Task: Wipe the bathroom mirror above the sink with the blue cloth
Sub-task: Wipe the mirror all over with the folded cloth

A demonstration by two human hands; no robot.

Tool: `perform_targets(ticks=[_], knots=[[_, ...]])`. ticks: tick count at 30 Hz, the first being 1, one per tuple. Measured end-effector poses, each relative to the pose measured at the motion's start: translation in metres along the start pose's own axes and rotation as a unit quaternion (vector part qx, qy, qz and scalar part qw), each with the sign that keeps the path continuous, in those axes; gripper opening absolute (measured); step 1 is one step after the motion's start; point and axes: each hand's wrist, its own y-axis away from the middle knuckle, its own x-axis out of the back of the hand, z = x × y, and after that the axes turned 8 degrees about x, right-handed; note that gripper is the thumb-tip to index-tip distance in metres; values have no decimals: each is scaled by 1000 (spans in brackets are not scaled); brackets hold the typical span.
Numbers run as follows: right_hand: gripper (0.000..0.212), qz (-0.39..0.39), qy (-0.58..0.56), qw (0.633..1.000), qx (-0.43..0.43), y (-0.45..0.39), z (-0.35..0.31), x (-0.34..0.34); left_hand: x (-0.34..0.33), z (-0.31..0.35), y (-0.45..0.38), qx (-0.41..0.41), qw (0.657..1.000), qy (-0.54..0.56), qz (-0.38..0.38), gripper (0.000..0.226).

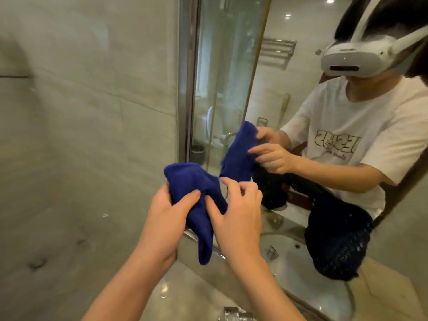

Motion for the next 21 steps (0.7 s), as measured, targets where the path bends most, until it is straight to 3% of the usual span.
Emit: perform_targets(ticks=[2,6,8,11,13,18,21], knots=[[25,-53,-152,984,-79,17,-8,-7,3,-2,4,4,1000,-14,25,24],[51,-131,-464,862,-157,42,-18,-18,7,-6,11,16,999,-33,5,19],[40,-148,-492,843,-158,44,-22,-18,8,-13,12,26,996,-84,-15,26],[15,-116,-495,828,-236,44,-17,-21,9,-19,8,76,993,-91,-7,33],[18,-129,-526,790,-285,44,-12,-22,11,-19,2,98,989,-111,-7,30],[36,-113,-643,668,-358,41,-6,-18,31,-23,-4,15,976,-218,-15,13],[50,-127,-654,626,-405,49,-4,-19,50,-33,-10,43,976,-215,8,16]])
